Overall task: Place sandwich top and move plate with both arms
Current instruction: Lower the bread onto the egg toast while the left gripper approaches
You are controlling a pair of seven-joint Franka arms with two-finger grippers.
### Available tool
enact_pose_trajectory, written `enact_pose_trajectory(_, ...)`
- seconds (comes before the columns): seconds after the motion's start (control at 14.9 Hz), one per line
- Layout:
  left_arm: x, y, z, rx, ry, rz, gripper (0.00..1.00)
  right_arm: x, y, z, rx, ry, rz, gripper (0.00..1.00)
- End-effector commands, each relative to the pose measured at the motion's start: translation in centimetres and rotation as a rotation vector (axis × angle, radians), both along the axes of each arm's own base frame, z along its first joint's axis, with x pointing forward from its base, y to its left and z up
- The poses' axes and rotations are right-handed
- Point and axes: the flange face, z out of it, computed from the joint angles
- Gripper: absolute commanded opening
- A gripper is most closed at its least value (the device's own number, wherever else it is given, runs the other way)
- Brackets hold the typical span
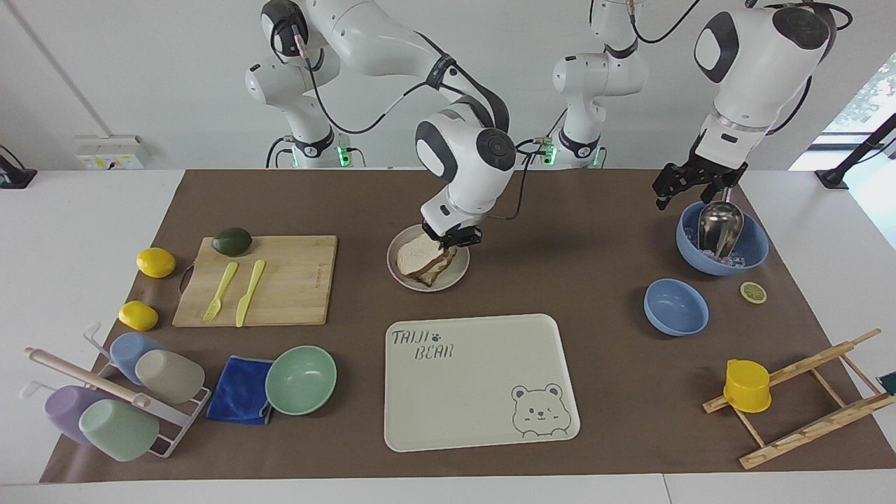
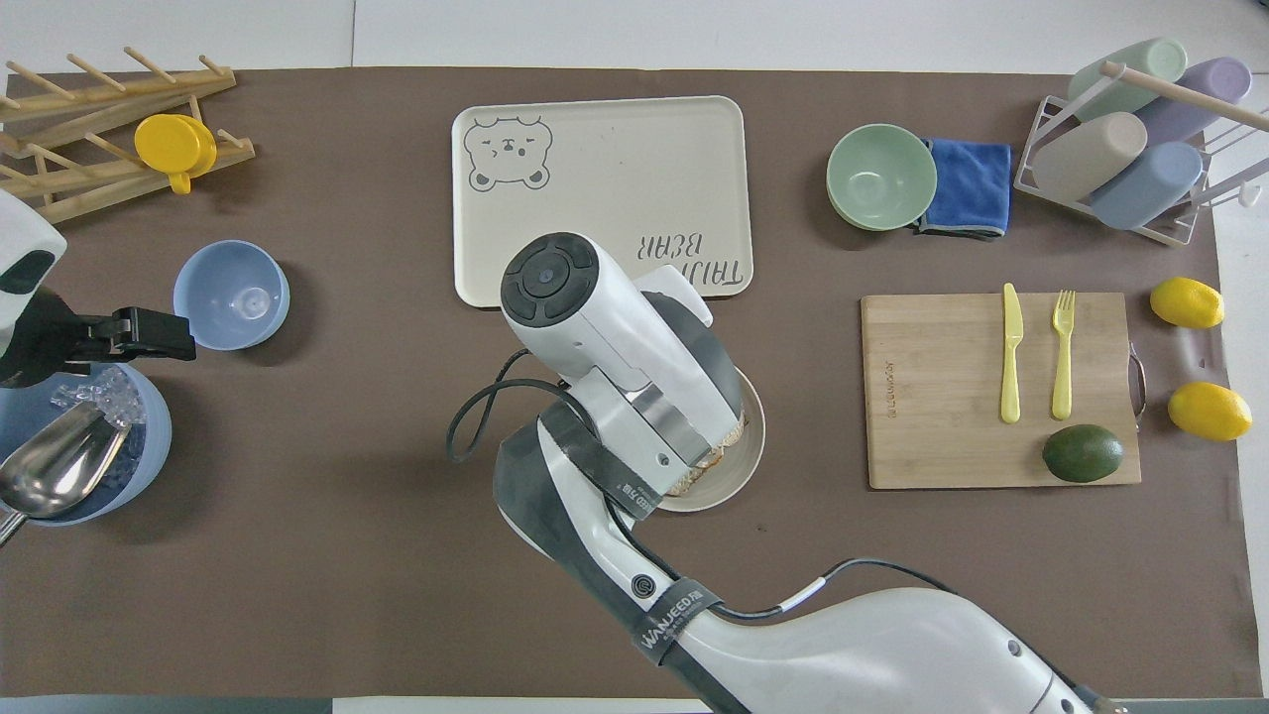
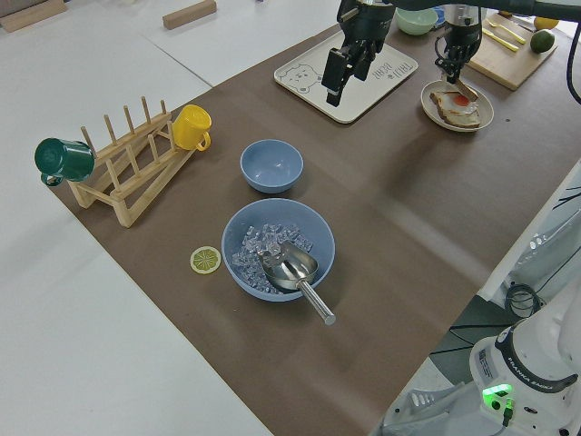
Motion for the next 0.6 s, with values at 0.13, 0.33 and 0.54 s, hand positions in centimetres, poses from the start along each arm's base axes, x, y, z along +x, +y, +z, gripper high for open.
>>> enact_pose_trajectory(0.13,-0.6,-2.0,-1.6,-0.024,-0.014,-0.042,1.00,1.8,-2.1,-2.0,0.049,-0.002,-0.097,0.00)
enact_pose_trajectory(0.33,-0.8,-3.2,-3.2,-0.047,-0.014,-0.054,1.00,2.0,-1.8,-1.9,0.100,0.009,-0.158,0.53)
enact_pose_trajectory(0.54,-1.0,-4.4,-4.1,-0.069,-0.010,-0.067,1.00,2.2,-0.7,-1.3,0.124,-0.055,-0.268,1.00)
